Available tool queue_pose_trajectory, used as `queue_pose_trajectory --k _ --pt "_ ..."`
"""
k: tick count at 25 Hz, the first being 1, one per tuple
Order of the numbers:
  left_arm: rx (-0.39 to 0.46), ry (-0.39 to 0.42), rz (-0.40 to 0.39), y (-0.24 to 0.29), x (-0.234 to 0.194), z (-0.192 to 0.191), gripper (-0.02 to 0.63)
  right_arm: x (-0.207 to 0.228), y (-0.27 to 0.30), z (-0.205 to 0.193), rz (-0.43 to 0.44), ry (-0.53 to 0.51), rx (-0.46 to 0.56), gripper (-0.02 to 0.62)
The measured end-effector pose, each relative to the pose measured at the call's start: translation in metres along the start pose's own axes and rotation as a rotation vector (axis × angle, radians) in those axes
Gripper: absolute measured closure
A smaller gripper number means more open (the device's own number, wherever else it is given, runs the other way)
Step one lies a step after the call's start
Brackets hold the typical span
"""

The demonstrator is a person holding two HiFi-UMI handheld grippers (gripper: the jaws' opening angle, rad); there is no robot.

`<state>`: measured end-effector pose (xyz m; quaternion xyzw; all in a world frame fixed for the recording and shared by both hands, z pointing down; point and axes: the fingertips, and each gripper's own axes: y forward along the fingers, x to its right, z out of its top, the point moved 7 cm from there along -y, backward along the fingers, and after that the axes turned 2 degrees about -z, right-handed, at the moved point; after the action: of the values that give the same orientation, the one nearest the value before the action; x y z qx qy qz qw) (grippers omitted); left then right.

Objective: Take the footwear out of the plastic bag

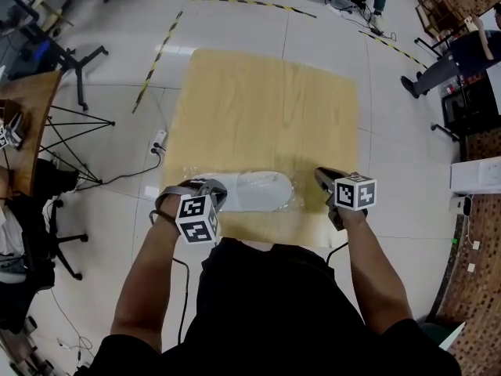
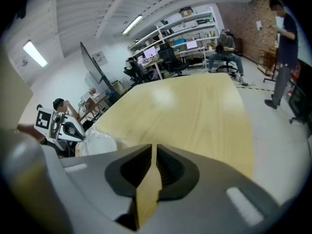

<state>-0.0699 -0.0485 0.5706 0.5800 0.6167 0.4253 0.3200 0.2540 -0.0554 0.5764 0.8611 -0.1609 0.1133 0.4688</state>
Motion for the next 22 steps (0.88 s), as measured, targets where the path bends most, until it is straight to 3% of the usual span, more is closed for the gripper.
queue_pose_trajectory --k 3,6,9,11,15,18,22 --pt "0.01 -0.008 0.017 -0.001 0.0 -0.002 0.592 -0.01 -0.023 -0.01 0.025 -0.055 0.019 0.561" --pt "0.016 -0.006 0.023 -0.001 0.0 -0.002 0.592 -0.054 -0.027 -0.035 0.145 -0.354 -0.068 0.492" --pt "0.015 0.006 0.021 -0.001 0.001 -0.003 0.591 -0.082 -0.01 -0.067 0.149 -0.67 -0.215 0.434" --pt "0.014 0.012 0.017 0.0 0.001 -0.001 0.591 -0.087 -0.001 -0.081 0.139 -0.788 -0.289 0.434" --pt "0.006 0.022 0.01 0.002 0.0 0.0 0.591 -0.089 0.001 -0.091 0.123 -0.845 -0.324 0.498" --pt "0.0 0.021 0.011 0.003 0.0 0.0 0.591 -0.081 -0.011 -0.096 0.081 -0.845 -0.301 0.594" --pt "0.005 0.021 0.018 0.003 0.0 0.001 0.592 -0.055 -0.03 -0.098 0.025 -0.691 -0.263 0.595"
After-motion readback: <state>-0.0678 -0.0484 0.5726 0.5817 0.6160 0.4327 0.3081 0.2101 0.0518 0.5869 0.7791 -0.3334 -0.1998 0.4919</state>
